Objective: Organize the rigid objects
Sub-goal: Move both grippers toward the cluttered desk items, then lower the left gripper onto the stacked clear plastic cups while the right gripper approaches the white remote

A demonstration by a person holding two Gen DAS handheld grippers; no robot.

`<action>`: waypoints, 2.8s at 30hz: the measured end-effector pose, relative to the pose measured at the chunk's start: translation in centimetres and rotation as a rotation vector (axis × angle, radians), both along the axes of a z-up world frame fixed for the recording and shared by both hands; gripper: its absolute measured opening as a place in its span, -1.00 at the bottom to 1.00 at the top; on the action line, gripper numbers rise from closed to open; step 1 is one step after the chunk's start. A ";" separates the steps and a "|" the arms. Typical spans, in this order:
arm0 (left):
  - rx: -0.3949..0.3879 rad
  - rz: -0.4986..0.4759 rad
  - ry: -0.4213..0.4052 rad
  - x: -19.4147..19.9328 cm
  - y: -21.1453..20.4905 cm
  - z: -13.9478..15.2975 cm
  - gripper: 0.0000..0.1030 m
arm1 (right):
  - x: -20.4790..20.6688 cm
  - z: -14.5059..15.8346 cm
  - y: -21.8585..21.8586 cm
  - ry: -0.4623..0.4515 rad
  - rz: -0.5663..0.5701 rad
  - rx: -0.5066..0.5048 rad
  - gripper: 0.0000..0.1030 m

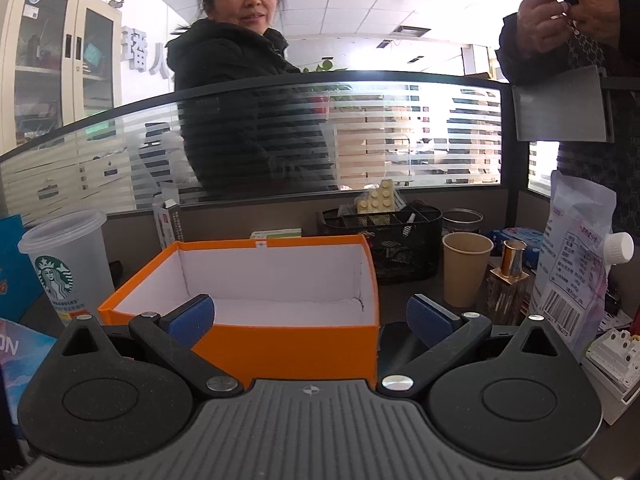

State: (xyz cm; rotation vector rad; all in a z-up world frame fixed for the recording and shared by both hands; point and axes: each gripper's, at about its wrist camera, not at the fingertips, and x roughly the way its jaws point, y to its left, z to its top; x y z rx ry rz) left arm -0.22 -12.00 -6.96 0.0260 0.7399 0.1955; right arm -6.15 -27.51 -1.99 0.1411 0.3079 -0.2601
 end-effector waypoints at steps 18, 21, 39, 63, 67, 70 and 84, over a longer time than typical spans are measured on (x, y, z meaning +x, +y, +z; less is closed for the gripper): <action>0.002 0.018 -0.103 -2.4 -4.8 -1.0 1.00 | 0.2 -1.4 -3.6 0.016 -0.051 0.054 1.00; 0.000 0.008 -0.094 -2.7 -5.2 -1.8 1.00 | 0.3 -1.6 -3.7 0.022 -0.055 0.042 1.00; -0.069 -0.149 0.025 -1.1 2.5 -4.7 1.00 | 0.1 -1.4 -3.2 0.070 -0.067 -0.056 1.00; 0.053 -0.385 -0.046 0.2 3.2 -4.3 1.00 | -3.5 -10.3 -3.8 0.260 0.023 -0.093 1.00; 0.043 -0.385 -0.023 0.9 3.6 -4.6 1.00 | -4.5 -10.9 -3.1 0.289 -0.007 -0.173 1.00; 0.043 -0.390 -0.016 1.0 3.6 -4.8 1.00 | -5.4 -11.1 -3.3 0.282 0.005 -0.161 1.00; 0.029 -0.400 -0.007 1.5 3.8 -4.9 1.00 | -5.8 -11.0 -3.0 0.290 0.048 -0.207 1.00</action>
